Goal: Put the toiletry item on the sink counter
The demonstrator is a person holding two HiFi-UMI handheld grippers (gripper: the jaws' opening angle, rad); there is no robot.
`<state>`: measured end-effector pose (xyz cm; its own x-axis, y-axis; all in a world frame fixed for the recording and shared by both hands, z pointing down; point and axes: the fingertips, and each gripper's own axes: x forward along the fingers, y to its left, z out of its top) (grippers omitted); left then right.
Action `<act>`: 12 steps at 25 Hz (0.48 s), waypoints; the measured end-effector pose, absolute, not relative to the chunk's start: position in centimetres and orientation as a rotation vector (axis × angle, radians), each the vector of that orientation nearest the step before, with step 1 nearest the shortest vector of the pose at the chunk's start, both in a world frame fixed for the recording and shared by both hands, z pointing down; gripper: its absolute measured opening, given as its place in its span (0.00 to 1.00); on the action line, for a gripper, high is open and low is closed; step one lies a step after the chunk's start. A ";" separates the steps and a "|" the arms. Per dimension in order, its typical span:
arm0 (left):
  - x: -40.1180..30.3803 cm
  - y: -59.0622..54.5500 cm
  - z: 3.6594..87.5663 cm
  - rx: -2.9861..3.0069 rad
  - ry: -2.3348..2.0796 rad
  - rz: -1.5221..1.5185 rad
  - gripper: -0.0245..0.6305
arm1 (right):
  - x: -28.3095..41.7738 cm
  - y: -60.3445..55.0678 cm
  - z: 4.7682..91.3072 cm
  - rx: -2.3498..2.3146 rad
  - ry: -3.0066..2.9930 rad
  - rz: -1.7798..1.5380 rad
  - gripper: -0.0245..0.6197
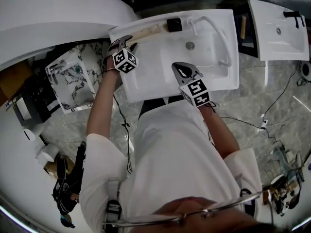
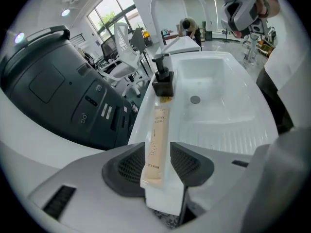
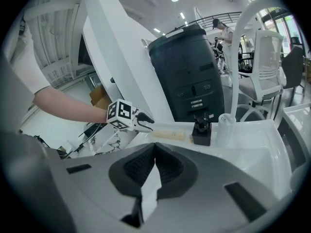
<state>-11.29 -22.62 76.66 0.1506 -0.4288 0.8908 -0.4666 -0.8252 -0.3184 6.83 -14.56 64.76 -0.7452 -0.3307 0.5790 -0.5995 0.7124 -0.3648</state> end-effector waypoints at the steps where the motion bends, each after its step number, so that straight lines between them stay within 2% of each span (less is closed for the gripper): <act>1: -11.1 -22.3 75.9 2.369 -0.942 1.776 0.28 | 6.7 -14.5 64.6 0.707 -2.442 0.743 0.05; 12: -10.4 -17.0 67.0 2.377 -1.247 1.322 0.28 | 5.1 -12.7 62.4 0.654 -2.475 0.649 0.05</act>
<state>-10.39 -16.99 67.01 0.2664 -0.5928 0.7600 -0.7244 -0.6433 -0.2479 5.10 -12.68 62.40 -0.7624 -0.3177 0.5637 -0.5534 0.7717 -0.3136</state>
